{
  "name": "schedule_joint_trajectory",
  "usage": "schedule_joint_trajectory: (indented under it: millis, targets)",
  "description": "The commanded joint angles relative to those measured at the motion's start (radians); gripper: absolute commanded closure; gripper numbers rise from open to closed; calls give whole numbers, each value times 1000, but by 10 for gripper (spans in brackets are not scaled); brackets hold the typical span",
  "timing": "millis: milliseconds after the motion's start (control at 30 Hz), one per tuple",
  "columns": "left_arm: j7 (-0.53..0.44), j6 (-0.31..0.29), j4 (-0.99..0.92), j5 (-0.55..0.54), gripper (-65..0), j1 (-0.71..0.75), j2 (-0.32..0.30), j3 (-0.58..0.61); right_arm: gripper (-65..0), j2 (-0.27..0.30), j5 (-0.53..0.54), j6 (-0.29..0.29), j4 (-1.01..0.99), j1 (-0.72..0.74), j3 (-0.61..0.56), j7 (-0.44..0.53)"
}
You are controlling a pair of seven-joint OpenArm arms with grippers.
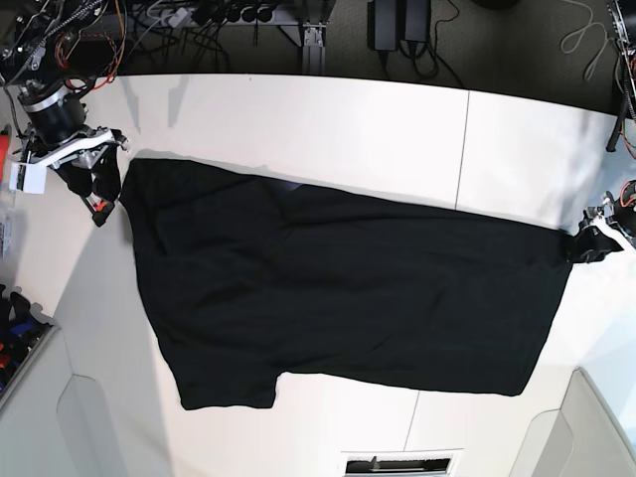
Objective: Layout the t-shirt on the table in an organized manner, then fold the t-shirt properly
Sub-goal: 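Pull the grasped shirt edges apart to straighten the shirt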
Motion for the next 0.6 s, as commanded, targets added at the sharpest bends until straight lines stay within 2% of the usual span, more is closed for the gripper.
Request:
schedule_joint_trajectory:
  millis: [0, 133, 300, 567]
  targets:
    - [-23, 11, 1, -27, -319, -16, -21, -20, -285, 9, 21, 3, 8, -2, 9, 34]
    - [-18, 20, -48, -56, -332, -16, 4, -65, -285, 9, 15, 3, -56, -8, 10, 44]
    - [-14, 20, -86, -62, -332, -17, 23, -67, -287, 10, -31, -8, -185, 21, 10, 88]
    - [-14, 21, -87, -60, -332, -19, 69, -67, -287, 11, -31, -8, -360, 86, 2, 105]
